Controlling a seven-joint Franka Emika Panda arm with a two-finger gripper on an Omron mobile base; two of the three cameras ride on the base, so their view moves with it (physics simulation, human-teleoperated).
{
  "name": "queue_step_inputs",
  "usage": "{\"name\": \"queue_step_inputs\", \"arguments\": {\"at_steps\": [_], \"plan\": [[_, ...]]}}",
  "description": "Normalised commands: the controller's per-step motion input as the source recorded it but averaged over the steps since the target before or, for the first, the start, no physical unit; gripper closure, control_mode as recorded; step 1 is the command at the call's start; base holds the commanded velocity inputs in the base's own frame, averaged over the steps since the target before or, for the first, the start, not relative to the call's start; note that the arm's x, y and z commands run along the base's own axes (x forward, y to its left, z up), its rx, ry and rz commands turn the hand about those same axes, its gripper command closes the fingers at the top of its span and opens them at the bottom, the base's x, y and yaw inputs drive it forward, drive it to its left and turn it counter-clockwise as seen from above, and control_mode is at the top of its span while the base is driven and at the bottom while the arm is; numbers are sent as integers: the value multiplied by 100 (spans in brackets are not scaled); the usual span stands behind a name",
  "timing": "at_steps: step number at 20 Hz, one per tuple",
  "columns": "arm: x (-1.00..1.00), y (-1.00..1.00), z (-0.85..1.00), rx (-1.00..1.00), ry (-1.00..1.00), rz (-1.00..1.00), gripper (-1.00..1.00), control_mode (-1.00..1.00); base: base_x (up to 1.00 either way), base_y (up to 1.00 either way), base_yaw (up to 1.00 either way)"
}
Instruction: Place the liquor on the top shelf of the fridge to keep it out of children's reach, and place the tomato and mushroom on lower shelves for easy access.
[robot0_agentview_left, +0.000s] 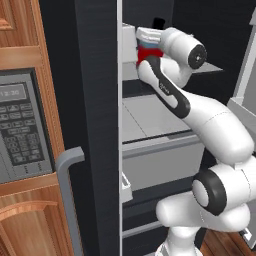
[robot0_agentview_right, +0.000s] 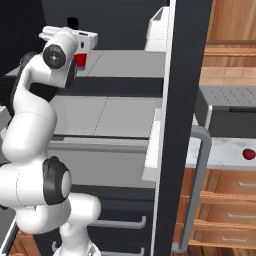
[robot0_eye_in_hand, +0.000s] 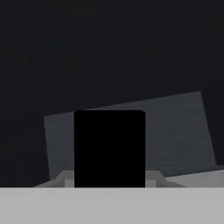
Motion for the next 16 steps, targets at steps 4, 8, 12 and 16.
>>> {"name": "queue_step_inputs", "arguments": {"at_steps": [4, 8, 12, 16], "plan": [[27, 0, -24, -4, 2, 0, 100, -100, 0, 0, 0], [19, 0, -21, -1, -2, 0, 100, -100, 0, 0, 0], [13, 3, -26, 0, -12, 0, 100, -100, 0, 0, 0], [22, 6, -22, 0, -10, 0, 100, -100, 0, 0, 0]]}}
